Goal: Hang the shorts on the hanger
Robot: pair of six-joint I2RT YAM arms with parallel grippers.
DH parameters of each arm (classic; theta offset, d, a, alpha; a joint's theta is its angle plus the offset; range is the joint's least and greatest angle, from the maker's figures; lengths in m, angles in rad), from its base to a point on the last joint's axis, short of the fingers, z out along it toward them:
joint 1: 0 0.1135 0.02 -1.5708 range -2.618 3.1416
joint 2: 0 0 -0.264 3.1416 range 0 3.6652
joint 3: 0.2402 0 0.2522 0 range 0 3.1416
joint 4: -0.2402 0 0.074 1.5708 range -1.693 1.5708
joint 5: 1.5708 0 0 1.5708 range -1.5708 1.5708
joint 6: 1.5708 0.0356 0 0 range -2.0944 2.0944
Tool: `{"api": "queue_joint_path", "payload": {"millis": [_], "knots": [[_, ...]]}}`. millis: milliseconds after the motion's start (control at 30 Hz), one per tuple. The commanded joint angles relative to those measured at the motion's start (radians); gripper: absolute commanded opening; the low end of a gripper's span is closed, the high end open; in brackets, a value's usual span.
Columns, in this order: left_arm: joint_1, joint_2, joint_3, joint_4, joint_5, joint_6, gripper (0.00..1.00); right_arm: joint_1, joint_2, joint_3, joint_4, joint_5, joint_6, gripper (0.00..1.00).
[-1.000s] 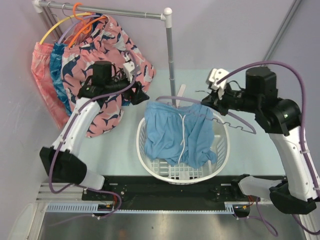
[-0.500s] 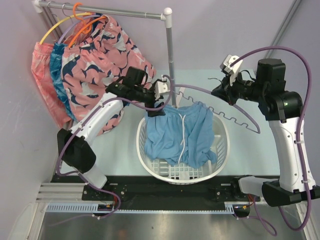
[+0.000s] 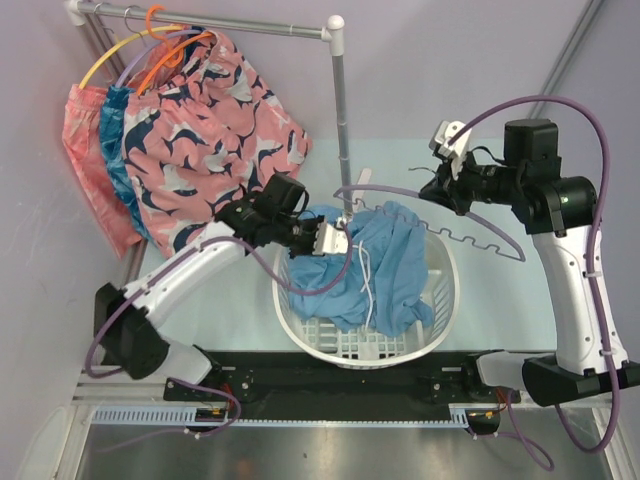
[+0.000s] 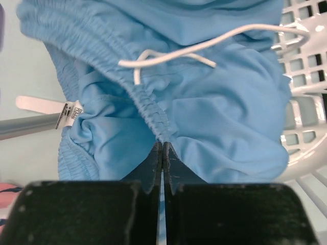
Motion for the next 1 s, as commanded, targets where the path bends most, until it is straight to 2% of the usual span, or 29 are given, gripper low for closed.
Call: {"api": "queue_joint_path", "payload": {"millis": [0,133,167,200,267,300,333,400,500,567,833,967], "knots": [[-0.06,-0.146,-0.092,0.023,-0.054,0.083,0.0,0.063,0.007,0.039,-0.077,-0.022,-0.126,0.0],[-0.068,-0.179,-0.139,0.044,-0.086,0.022,0.12,0.22,-0.026,-0.06,-0.113,0.085,-0.212,0.0],[-0.063,-0.195,-0.145,0.05,-0.097,0.007,0.18,0.244,-0.042,-0.092,-0.105,0.136,-0.221,0.0],[-0.06,-0.207,-0.154,0.046,-0.094,-0.009,0.18,0.282,-0.049,-0.134,-0.096,0.157,-0.232,0.0],[-0.052,-0.238,-0.169,0.044,-0.088,-0.021,0.2,0.292,-0.05,-0.156,-0.067,0.18,-0.231,0.0],[-0.049,-0.271,-0.185,0.055,-0.091,-0.059,0.28,0.293,-0.04,-0.156,-0.062,0.182,-0.226,0.0],[-0.042,-0.288,-0.189,0.065,-0.091,-0.087,0.31,0.295,-0.032,-0.148,-0.058,0.185,-0.223,0.0],[0.015,-0.314,-0.18,0.108,-0.071,-0.15,0.42,0.295,-0.014,-0.139,-0.055,0.19,-0.22,0.0],[0.121,-0.299,-0.14,0.2,-0.1,-0.362,0.56,0.295,-0.004,-0.128,-0.052,0.191,-0.209,0.0],[0.156,-0.273,-0.107,0.198,-0.111,-0.405,0.59,0.29,-0.006,-0.12,-0.042,0.19,-0.189,0.0],[0.152,-0.138,0.021,0.194,-0.31,-0.615,0.59,0.22,-0.01,-0.087,0.004,0.129,-0.102,0.0],[0.152,-0.059,0.105,0.141,-0.341,-0.693,0.65,0.195,-0.007,-0.077,0.025,0.118,-0.082,0.0]]}}
